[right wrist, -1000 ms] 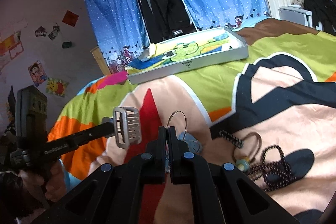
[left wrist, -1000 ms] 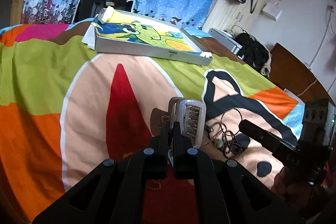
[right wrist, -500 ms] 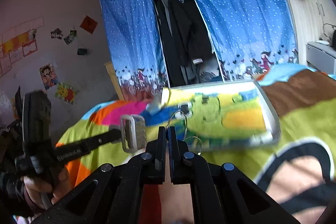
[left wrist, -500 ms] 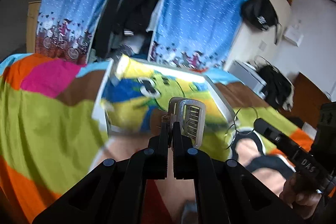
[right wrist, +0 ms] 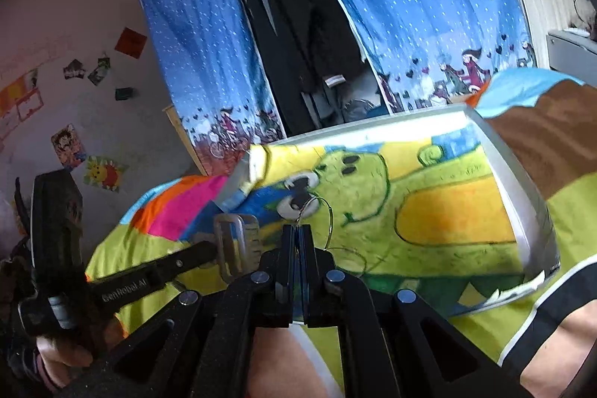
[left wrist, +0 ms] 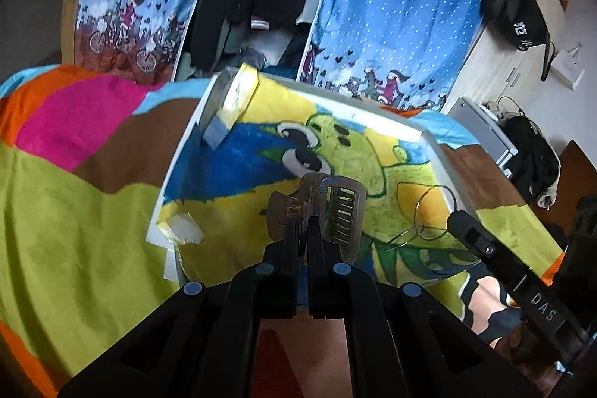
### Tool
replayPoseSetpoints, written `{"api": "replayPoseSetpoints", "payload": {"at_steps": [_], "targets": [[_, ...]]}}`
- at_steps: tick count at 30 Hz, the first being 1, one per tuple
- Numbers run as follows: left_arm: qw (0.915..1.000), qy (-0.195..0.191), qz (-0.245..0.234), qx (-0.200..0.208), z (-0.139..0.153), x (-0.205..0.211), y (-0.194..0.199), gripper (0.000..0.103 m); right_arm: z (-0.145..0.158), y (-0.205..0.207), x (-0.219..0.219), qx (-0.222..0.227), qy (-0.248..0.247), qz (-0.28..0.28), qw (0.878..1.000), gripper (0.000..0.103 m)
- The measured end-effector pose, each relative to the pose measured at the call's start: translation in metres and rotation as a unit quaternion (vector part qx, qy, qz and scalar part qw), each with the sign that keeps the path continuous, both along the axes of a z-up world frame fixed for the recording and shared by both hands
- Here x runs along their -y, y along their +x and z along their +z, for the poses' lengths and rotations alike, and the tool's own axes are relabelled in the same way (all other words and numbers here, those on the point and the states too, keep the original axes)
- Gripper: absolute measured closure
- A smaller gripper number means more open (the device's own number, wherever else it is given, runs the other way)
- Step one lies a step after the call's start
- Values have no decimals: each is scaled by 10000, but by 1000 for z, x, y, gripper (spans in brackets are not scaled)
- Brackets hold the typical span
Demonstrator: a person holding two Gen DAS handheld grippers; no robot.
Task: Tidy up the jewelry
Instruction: 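Carry the white hair clip with the left tool and drop it into the white tray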
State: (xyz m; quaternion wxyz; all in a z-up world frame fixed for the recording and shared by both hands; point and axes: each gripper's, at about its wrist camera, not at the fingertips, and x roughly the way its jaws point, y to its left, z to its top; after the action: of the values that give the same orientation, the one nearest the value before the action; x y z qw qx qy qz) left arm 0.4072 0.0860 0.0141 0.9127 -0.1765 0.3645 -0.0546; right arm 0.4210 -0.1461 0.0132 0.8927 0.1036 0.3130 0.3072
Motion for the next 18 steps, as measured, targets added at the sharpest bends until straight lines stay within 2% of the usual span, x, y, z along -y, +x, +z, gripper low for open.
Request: {"api": "replayPoseSetpoints", "payload": {"at_steps": [5,10,12,13,14,15,17,18], "targets": [[9999,-19,-25,-165,-11,2,4,101,-12,-2,5,-114,-146,-61,9998,99],[9994,123,62,-320,-13,6,2,98,-19,-5,13,-196,-340,-235,9990,99],[9991,109,83,-402,-12,6,0,91,-19,-9,16,-224,-406,-312,9984,99],[9990,115,101,-420,-11,7,-2,82,-19,-11,18,-233,-426,-335,9983,98],[9990,126,121,-411,-9,7,-5,70,-18,-16,21,-231,-458,-362,9980,92],[9991,134,145,-366,-6,7,-9,66,-17,-18,23,-216,-473,-392,9979,84],[9994,165,173,-242,0,9,-18,52,-11,-27,29,-155,-438,-444,9979,72],[9995,187,185,-200,5,9,-23,49,-8,-31,32,-124,-434,-468,9979,69]]}}
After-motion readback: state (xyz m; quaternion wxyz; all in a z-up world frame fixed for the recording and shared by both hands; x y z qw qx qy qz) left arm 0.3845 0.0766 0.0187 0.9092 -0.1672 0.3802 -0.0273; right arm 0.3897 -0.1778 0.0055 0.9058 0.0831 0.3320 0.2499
